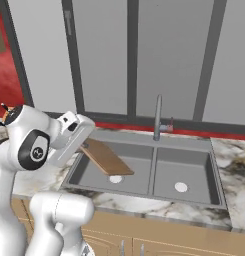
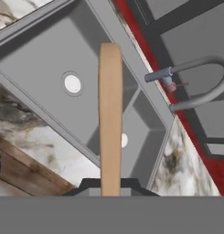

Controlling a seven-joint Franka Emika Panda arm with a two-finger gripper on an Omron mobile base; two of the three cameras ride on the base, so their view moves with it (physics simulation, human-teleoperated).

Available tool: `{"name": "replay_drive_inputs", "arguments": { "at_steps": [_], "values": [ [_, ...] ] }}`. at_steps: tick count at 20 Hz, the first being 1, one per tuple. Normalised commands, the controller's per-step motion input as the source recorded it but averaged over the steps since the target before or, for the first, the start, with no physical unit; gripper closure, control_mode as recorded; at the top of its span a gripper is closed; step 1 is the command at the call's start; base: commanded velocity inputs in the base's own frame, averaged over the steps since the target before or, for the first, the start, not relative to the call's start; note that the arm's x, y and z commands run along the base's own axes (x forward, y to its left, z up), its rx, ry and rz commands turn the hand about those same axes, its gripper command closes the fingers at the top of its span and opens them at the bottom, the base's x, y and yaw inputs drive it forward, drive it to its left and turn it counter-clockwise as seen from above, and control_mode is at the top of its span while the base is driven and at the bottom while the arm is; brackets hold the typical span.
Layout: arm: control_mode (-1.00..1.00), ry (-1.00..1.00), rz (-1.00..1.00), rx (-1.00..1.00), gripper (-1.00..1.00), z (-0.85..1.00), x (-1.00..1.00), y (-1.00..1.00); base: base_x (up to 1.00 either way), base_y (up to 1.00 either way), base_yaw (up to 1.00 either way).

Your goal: Move the cutting board and knife to the sink. Then move spray from the cabinet to the counter.

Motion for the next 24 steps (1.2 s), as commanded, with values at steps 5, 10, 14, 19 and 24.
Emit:
{"name": "replay_drive_inputs", "arguments": {
  "at_steps": [5, 10, 14, 19, 24],
  "values": [
    [-1.00, -0.04, 0.00, -0.01, 1.00, -0.39, 0.24, 0.09, 0.00, 0.00, 0.00],
    [-1.00, -0.03, -0.03, 0.00, 1.00, -0.22, 0.20, 0.00, 0.00, 0.00, 0.00],
    [-1.00, 0.00, -0.01, 0.00, 1.00, -0.32, 0.19, 0.01, 0.00, 0.00, 0.00],
    [-1.00, 0.00, -0.01, 0.00, 1.00, -0.32, 0.16, 0.00, 0.00, 0.00, 0.00],
    [-1.00, -0.01, -0.03, 0.00, 1.00, -0.26, 0.21, 0.03, 0.00, 0.00, 0.00]
  ]
}}
